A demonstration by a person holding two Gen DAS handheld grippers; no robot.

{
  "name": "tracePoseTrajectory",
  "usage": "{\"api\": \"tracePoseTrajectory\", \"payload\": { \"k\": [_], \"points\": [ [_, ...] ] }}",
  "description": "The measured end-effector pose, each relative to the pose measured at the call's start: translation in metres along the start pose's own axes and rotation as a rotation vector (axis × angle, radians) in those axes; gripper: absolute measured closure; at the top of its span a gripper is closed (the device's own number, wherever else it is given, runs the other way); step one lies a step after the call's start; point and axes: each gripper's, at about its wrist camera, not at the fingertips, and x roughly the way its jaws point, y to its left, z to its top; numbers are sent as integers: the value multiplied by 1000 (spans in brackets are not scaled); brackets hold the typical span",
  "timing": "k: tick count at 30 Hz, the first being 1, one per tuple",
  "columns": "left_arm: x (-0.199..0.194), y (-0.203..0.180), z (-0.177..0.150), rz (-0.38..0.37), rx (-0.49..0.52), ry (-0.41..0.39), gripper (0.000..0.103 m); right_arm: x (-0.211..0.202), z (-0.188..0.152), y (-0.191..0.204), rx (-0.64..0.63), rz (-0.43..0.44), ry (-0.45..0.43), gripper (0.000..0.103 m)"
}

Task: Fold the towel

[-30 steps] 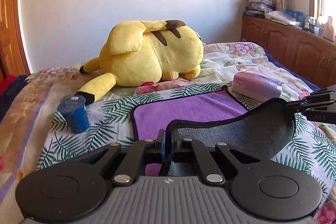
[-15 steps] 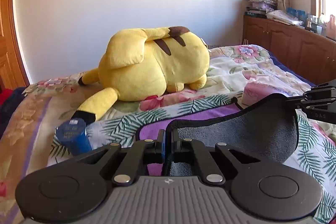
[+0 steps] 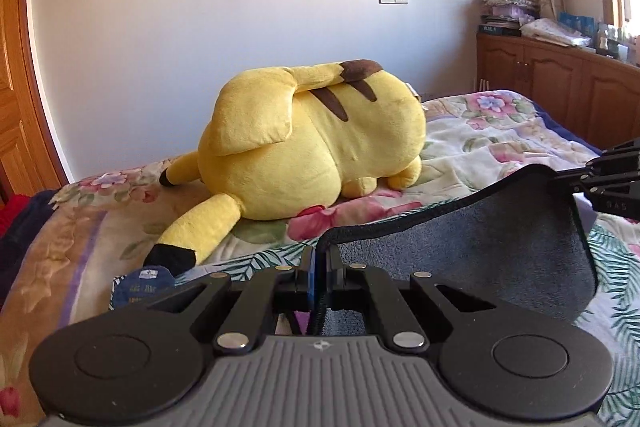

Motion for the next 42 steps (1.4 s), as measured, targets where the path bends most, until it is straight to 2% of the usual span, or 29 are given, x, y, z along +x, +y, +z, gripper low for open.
{"api": "tracePoseTrajectory", "payload": {
  "k": [5, 13, 24, 33, 35, 36, 37, 42],
  "points": [
    [20, 8, 3, 8, -11, -2, 103, 15, 1, -2, 1, -12, -11, 100],
    [56, 8, 5, 31, 51, 14, 103, 40, 0, -6, 16, -31, -27, 100],
    [102, 9, -15, 10, -6, 86, 103, 79, -16, -4, -9, -47, 33, 100],
    [116, 4, -23, 27, -4, 133, 103, 93, -27, 1, -5, -62, 76, 99],
    [113, 0, -23, 28, 26, 138, 82, 94, -26, 1, -2, -72, 84, 86],
    [110, -1, -23, 30, 34, 131, 78, 93, -26, 1, 6, -77, 90, 72],
    [107, -2, -22, 29, 34, 125, 74, 92, -26, 0, 18, -68, 88, 63],
    [91, -6, -22, 13, 10, 120, 63, 79, -24, 2, 39, -45, 73, 62]
  ]
}}
